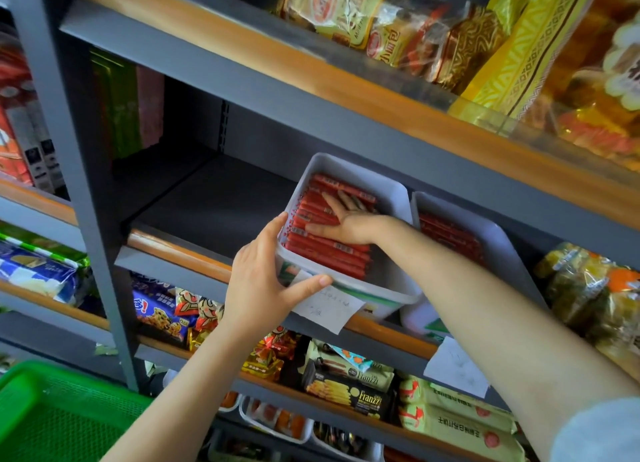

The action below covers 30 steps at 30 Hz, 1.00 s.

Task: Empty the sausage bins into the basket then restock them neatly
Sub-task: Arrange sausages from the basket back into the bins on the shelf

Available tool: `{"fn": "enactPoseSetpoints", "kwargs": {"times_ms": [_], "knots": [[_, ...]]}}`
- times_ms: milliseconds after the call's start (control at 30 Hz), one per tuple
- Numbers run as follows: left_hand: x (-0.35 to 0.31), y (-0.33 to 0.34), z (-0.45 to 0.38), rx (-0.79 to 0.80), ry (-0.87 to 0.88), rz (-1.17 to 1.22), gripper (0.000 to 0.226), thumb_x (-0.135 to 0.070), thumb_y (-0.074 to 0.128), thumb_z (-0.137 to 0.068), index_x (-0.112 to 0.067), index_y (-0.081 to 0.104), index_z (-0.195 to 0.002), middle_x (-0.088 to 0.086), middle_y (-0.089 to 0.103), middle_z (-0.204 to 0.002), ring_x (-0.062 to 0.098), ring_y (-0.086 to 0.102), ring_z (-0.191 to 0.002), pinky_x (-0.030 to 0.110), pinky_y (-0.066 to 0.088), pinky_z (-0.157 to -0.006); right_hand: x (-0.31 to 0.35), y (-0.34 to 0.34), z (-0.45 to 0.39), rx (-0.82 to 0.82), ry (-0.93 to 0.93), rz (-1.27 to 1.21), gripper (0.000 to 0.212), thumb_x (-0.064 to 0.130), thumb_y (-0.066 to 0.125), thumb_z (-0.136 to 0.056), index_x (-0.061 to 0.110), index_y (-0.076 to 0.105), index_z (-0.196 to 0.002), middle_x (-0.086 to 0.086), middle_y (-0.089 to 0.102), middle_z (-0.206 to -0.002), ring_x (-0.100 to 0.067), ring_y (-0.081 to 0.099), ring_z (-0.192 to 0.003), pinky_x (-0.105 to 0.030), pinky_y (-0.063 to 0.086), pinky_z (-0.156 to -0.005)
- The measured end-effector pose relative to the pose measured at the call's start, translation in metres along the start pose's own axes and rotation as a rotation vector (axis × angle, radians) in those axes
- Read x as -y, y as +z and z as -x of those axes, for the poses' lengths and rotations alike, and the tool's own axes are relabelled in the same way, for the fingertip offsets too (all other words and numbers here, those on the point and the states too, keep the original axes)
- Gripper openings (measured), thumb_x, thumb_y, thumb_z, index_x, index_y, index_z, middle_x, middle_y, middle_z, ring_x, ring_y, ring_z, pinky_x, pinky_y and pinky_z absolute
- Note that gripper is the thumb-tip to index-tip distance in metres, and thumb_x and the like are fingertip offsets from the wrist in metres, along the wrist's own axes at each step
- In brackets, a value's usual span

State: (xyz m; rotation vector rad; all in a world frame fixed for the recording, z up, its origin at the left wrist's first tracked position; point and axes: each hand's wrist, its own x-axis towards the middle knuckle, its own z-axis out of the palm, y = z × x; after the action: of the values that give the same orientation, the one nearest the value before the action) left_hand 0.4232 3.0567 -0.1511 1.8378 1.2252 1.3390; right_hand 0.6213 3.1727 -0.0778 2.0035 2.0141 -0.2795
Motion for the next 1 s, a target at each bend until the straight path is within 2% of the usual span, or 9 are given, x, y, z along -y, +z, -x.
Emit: {"fn": "enactPoseSetpoints", "kwargs": {"times_ms": [167,267,400,500,600,667,733,900,1000], "knots": [[-0.001,0.0,-0.001,0.004,0.017,-0.001,0.099,-0.084,0.059,-0.066,-0.037,0.023,-0.145,-0.036,0.037,-0.121,-0.011,0.031,-0.112,0.033,0.035,-0.099,0.005,-0.011,-0.018,-0.154,0.064,-0.171,0.109,0.095,0.029,-0.068,0.038,-0.007,-0.154,0.002,-0.014,-0.164,-0.027,-0.002,-0.151,-0.053,0.008,-0.12],[-0.001,0.0,-0.001,0.009,0.013,-0.006,0.097,-0.086,0.058,-0.066,-0.042,0.021,-0.144,-0.042,0.033,-0.121,-0.012,0.031,-0.112,0.031,0.032,-0.099,0.006,-0.009,-0.03,-0.18,0.104,-0.134,0.115,0.094,0.027,-0.069,0.027,-0.007,-0.156,-0.002,-0.009,-0.165,-0.026,-0.001,-0.152,-0.052,0.007,-0.121],[-0.001,0.0,-0.001,-0.006,0.03,-0.006,0.094,-0.083,0.059,-0.067,-0.044,0.02,-0.143,-0.045,0.033,-0.119,-0.029,0.026,-0.113,0.024,0.028,-0.096,0.007,-0.007,-0.034,-0.23,0.116,-0.081,0.114,0.094,0.028,-0.069,0.027,-0.003,-0.156,-0.004,-0.001,-0.165,-0.031,0.005,-0.151,-0.053,0.012,-0.12],[0.0,0.001,-0.002,-0.006,0.031,-0.006,0.094,-0.083,0.06,-0.067,-0.044,0.02,-0.143,-0.043,0.035,-0.122,-0.027,0.027,-0.117,0.024,0.029,-0.096,0.008,-0.007,-0.037,-0.275,0.098,-0.076,0.111,0.094,0.028,-0.069,0.025,0.013,-0.155,-0.008,0.011,-0.162,-0.033,0.014,-0.148,-0.054,0.019,-0.118],[0.001,0.001,-0.002,-0.002,0.031,-0.011,0.096,-0.084,0.06,-0.067,-0.044,0.019,-0.144,-0.042,0.035,-0.122,-0.026,0.027,-0.117,0.022,0.03,-0.097,0.005,-0.009,-0.043,-0.404,0.108,-0.145,0.077,0.074,0.033,-0.088,0.015,0.049,-0.135,-0.015,0.043,-0.143,-0.034,0.042,-0.132,-0.05,0.035,-0.109],[0.001,0.001,-0.002,-0.003,0.034,-0.017,0.094,-0.082,0.061,-0.068,-0.045,0.019,-0.144,-0.043,0.035,-0.122,-0.027,0.026,-0.118,0.02,0.028,-0.096,0.002,-0.013,-0.044,-0.488,0.127,-0.185,0.044,0.045,0.04,-0.101,0.01,0.058,-0.121,-0.015,0.053,-0.129,-0.034,0.053,-0.119,-0.047,0.043,-0.101],[0.001,0.001,-0.002,-0.001,0.031,-0.016,0.093,-0.081,0.061,-0.068,-0.046,0.019,-0.143,-0.046,0.033,-0.121,-0.031,0.021,-0.118,0.021,0.025,-0.096,0.001,-0.015,-0.043,-0.526,0.148,-0.197,0.025,0.023,0.043,-0.101,0.01,0.058,-0.116,-0.016,0.052,-0.125,-0.035,0.053,-0.116,-0.045,0.045,-0.097],[0.001,0.002,-0.001,-0.011,0.034,-0.022,0.094,-0.082,0.06,-0.067,-0.047,0.017,-0.143,-0.046,0.03,-0.121,-0.032,0.02,-0.116,0.019,0.024,-0.096,0.007,-0.021,-0.028,-0.524,0.106,-0.275,0.026,0.01,0.042,-0.101,0.007,0.055,-0.123,-0.016,0.049,-0.132,-0.033,0.048,-0.123,-0.042,0.04,-0.104],[0.0,0.001,-0.001,0.007,0.03,-0.011,0.093,-0.083,0.058,-0.067,-0.046,0.017,-0.143,-0.041,0.034,-0.122,-0.022,0.027,-0.108,0.027,0.027,-0.099,0.006,-0.027,-0.016,-0.473,0.018,-0.414,0.021,0.011,0.055,-0.098,0.007,0.06,-0.118,-0.013,0.061,-0.117,-0.026,0.06,-0.106,-0.033,0.047,-0.092]]}}
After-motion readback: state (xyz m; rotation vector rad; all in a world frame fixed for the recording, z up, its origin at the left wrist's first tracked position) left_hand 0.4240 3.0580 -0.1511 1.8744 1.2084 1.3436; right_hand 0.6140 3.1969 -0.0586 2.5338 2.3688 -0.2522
